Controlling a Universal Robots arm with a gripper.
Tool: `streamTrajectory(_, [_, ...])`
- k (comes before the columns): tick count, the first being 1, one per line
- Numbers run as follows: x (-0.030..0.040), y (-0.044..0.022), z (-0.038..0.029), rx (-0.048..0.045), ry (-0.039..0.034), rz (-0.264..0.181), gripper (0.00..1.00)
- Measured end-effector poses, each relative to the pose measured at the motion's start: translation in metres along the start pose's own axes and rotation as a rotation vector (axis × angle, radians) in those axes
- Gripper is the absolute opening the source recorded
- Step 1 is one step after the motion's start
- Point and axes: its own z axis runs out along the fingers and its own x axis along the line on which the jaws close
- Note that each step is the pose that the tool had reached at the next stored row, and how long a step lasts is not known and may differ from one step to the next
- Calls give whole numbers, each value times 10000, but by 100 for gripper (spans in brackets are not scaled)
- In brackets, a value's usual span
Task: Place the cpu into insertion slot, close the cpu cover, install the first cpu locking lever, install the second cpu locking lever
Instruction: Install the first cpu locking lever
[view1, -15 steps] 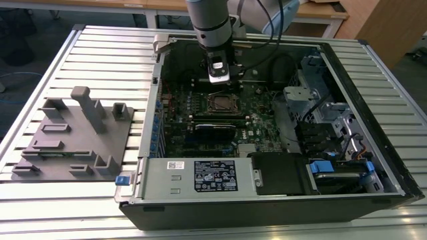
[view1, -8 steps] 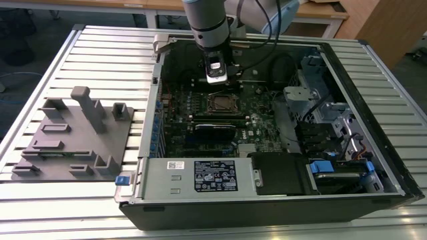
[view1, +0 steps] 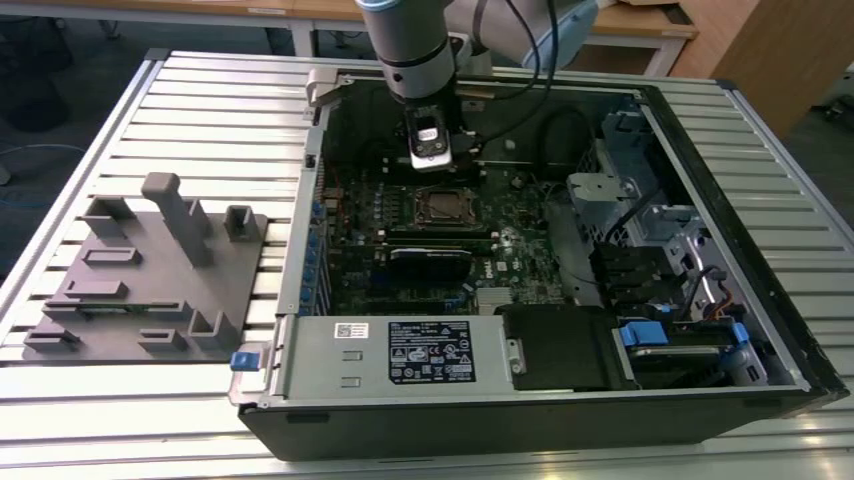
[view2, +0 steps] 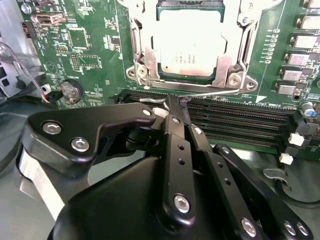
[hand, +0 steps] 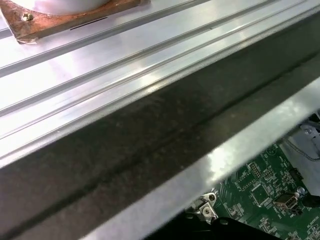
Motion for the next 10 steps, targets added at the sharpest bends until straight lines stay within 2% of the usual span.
streamTrajectory(10, [8,-7,34,38,-14,-86,10])
